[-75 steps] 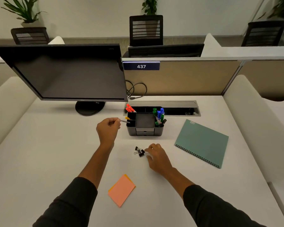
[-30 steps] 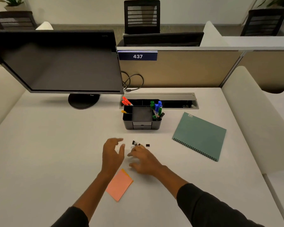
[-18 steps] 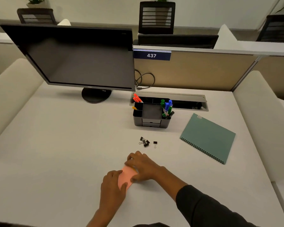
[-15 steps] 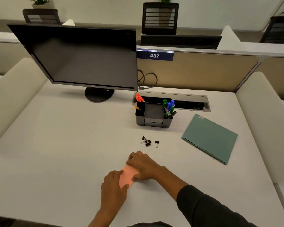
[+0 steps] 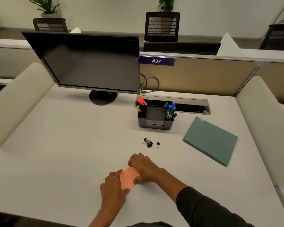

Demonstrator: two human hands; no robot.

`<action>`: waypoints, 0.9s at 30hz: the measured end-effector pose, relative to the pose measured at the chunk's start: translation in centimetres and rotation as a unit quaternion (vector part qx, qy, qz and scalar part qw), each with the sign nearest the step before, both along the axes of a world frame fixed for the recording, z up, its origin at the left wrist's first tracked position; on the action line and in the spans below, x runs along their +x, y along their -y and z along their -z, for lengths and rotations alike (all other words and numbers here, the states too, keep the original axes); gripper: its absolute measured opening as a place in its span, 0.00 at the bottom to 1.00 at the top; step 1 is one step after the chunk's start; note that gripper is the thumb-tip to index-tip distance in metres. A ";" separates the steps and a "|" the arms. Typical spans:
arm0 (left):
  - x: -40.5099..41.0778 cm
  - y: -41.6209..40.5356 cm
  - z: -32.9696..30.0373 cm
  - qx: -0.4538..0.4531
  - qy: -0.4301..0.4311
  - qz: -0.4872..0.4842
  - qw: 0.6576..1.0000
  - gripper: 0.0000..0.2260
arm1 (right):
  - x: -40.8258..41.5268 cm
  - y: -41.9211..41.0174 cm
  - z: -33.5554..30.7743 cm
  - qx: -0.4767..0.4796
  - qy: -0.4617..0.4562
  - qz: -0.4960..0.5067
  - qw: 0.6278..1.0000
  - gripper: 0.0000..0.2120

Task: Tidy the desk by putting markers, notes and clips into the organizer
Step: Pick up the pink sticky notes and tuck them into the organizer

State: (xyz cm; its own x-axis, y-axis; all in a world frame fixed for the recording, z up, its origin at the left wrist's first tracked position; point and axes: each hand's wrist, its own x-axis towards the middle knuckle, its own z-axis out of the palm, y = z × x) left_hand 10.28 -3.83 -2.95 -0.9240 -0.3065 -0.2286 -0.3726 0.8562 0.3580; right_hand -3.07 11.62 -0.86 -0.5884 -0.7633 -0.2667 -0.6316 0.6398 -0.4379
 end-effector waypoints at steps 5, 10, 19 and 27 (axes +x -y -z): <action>-0.3 -0.2 0.0 0.042 -0.005 -0.010 0.999 0.40 | 0.8 -0.2 -1.2 -0.012 0.055 0.048 0.997 0.33; -0.2 -0.4 0.0 0.142 -0.040 -0.030 0.989 0.25 | 1.4 -0.1 -1.2 -0.002 0.125 0.097 0.987 0.36; -2.9 -1.1 -3.1 0.239 -0.113 -0.077 0.961 0.04 | -2.5 -1.9 -3.5 -0.116 0.232 0.136 0.956 0.20; -9.6 -1.3 -6.8 0.234 -0.192 -0.002 0.953 0.06 | -7.3 -4.5 -7.7 -0.179 0.186 0.209 0.943 0.10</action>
